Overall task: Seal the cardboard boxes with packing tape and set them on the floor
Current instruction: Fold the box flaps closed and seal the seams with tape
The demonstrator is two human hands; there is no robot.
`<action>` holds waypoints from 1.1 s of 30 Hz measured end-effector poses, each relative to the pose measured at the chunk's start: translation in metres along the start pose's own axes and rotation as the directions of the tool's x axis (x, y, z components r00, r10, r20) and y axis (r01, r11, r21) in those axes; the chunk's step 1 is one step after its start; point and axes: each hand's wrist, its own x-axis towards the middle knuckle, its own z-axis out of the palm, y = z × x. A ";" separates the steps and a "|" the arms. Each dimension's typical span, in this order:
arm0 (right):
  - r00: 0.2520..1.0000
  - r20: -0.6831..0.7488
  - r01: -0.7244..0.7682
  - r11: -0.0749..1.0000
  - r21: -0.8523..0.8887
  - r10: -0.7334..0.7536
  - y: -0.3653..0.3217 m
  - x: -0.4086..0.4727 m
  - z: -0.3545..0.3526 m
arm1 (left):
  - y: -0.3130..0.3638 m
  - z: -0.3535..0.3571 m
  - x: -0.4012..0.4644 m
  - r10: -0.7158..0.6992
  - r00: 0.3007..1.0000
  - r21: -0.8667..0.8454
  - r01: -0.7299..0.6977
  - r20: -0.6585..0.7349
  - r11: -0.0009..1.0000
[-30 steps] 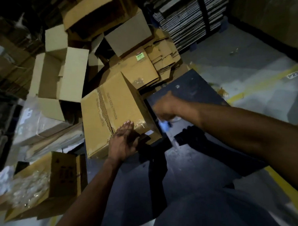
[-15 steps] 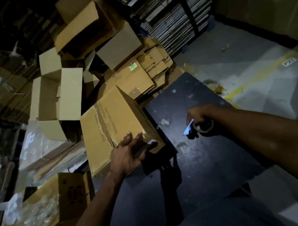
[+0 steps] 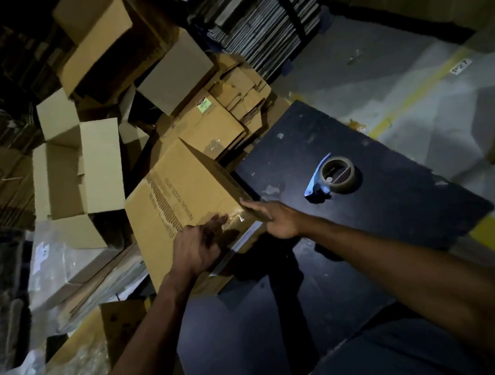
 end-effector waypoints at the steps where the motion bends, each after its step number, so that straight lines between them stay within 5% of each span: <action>1: 1.000 -0.025 -0.006 1.000 -0.002 0.006 0.011 -0.004 0.012 | 0.000 0.000 -0.001 0.014 1.000 -0.012 -0.015 -0.008 1.000; 8: 0.987 -0.124 -0.116 0.986 -0.118 0.101 0.070 -0.016 0.042 | 0.000 -0.005 -0.005 0.107 0.990 -0.058 -0.112 -0.091 0.992; 17: 0.929 -0.331 -0.049 0.943 0.328 0.164 0.026 -0.003 0.069 | -0.026 -0.011 0.006 0.211 0.975 -0.116 -0.218 -0.064 0.969; 23: 0.842 -0.508 0.041 0.917 0.397 0.183 0.029 0.005 0.050 | -0.021 -0.005 0.027 0.305 0.949 -0.178 -0.315 -0.084 0.932; 29: 0.795 -0.587 0.091 0.925 0.368 0.155 0.025 0.017 0.014 | -0.011 0.000 0.053 0.291 0.952 -0.137 -0.302 -0.099 0.943; 33: 0.830 -0.549 0.026 0.976 0.215 0.099 0.018 0.010 0.028 | -0.006 0.002 0.054 0.279 0.953 -0.174 -0.296 -0.119 0.939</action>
